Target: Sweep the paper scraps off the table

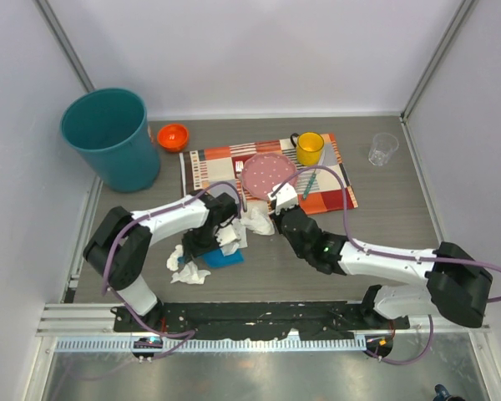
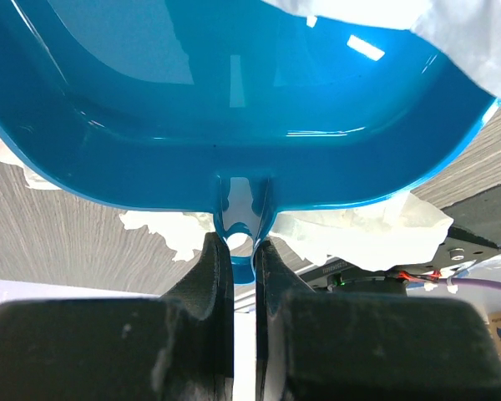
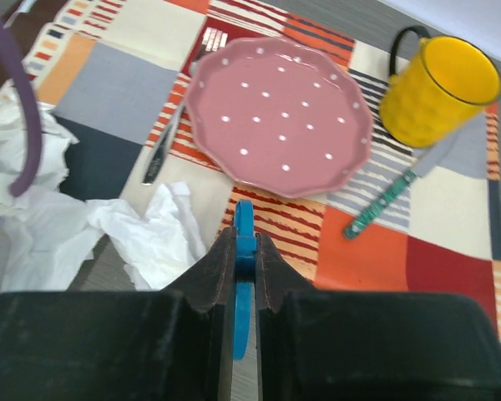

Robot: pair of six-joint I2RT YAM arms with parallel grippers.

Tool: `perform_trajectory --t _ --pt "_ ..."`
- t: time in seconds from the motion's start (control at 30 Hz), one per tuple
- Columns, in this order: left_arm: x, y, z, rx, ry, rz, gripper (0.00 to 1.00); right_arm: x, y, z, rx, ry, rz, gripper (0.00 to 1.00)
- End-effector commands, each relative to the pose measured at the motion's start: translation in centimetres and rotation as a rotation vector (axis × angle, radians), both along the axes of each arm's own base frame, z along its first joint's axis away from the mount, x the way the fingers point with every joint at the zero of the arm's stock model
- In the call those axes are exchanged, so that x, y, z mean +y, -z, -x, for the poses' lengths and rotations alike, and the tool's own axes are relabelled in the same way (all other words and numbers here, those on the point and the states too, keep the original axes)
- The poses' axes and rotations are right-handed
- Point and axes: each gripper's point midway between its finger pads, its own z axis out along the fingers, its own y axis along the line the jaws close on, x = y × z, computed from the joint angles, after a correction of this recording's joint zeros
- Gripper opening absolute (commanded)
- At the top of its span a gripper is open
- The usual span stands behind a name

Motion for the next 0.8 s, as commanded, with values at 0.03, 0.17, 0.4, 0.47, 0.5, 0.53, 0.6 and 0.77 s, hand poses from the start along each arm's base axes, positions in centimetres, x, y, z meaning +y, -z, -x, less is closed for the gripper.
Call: perform_trajectory --t 0.03,0.17,0.4,0.47,0.5,0.53,0.6,0.77 --pt "-0.6 -0.6 -0.6 -0.016 -0.015 0.024 0.00 4.6 -3.8 -0.4 -0.088 -0.161 -0.114 0.01" --pt "-0.4 -0.5 -0.6 -0.013 -0.018 0.018 0.00 6.8 -3.9 0.8 -0.087 -0.293 -0.157 0.01" --pt "0.2 -0.5 -1.3 -0.026 -0.038 0.008 0.00 10.3 -2.2 1.7 -0.012 -0.425 -0.202 0.01" --pt "0.2 -0.5 -1.5 -0.033 -0.045 0.009 0.00 11.4 -2.9 2.3 0.005 -0.459 -0.272 0.01" --pt "0.1 -0.5 -1.6 -0.036 -0.047 0.013 0.00 12.0 -3.2 2.9 0.020 -0.476 -0.303 0.01" --pt "0.1 -0.5 -1.7 -0.040 -0.048 0.016 0.00 12.2 -3.7 3.1 0.012 -0.482 -0.318 0.01" --pt "0.1 -0.5 -1.8 -0.044 -0.056 0.017 0.00 12.7 -4.4 4.2 0.008 -0.500 -0.330 0.01" --pt "-0.3 -0.2 -1.8 -0.029 -0.078 0.043 0.00 12.7 -5.8 5.6 0.052 -0.477 -0.422 0.01"
